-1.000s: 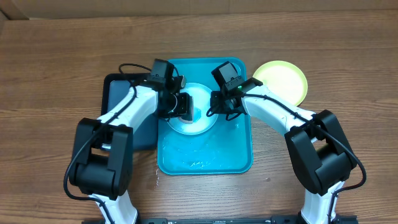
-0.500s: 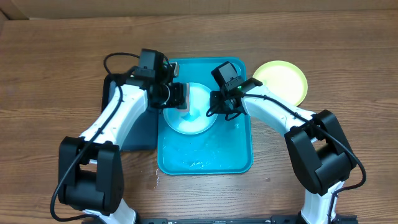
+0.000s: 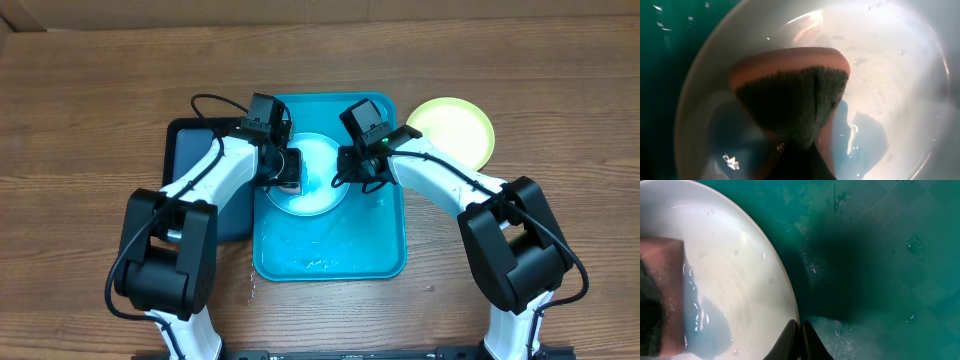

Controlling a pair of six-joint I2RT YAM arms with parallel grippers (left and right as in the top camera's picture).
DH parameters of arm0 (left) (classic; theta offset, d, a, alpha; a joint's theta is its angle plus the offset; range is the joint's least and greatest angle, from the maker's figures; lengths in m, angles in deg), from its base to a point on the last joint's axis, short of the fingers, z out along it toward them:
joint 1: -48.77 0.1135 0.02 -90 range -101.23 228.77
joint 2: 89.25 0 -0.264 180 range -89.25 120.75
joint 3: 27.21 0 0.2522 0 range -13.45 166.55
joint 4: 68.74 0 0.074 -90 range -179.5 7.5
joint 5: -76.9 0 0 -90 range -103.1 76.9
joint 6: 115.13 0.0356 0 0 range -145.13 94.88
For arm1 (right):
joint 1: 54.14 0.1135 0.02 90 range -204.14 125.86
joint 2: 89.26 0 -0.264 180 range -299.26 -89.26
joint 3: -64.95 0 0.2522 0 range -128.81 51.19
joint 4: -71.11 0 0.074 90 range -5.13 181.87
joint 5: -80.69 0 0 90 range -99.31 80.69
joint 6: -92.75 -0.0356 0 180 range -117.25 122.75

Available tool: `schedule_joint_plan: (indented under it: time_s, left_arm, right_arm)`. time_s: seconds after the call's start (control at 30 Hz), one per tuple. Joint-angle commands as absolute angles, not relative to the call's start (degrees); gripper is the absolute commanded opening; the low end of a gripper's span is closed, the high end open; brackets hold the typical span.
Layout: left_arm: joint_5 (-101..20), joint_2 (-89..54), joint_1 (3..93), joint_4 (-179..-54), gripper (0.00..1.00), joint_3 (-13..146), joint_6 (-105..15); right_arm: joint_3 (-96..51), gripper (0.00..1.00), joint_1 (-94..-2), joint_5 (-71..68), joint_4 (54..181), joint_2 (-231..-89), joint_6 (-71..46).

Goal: Clean dirty plates on tray and stack at the side
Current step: 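Scrub the white plate's blue stain with the sponge, right gripper holding rim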

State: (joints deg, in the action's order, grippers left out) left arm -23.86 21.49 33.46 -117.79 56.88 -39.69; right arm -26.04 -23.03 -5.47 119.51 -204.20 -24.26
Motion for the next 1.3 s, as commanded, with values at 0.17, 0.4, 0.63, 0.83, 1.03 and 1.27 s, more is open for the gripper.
schedule_joint_plan:
  time_s: [0.17,0.4,0.63,0.83,1.03,1.27]
  left_arm:
    - [-44.3,27.1,32.7,-117.0,0.04,56.2,-41.3]
    - [-57.7,25.2,35.8,-115.2,0.04,60.7,-39.7]
    - [-49.3,18.5,37.9,-117.4,0.04,62.0,-39.6]
    - [-32.5,17.4,36.0,-121.6,0.04,61.7,-38.8]
    - [-21.4,18.9,33.8,-121.9,0.04,59.7,-39.8]
    - [-19.2,23.0,33.7,-121.9,0.04,59.0,-42.6]
  right_arm:
    - [-26.0,0.04,-23.0,-5.4,119.2,-204.5,-24.2]
    - [-26.0,0.04,-23.0,-5.4,119.0,-204.5,-24.2]
    - [-26.0,0.04,-23.0,-5.4,119.0,-204.5,-24.2]
    - [-26.0,0.04,-23.0,-5.4,119.0,-204.5,-24.2]
    - [-26.0,0.04,-23.0,-5.4,119.0,-204.5,-24.2]
    - [-26.0,0.04,-23.0,-5.4,119.0,-204.5,-24.2]
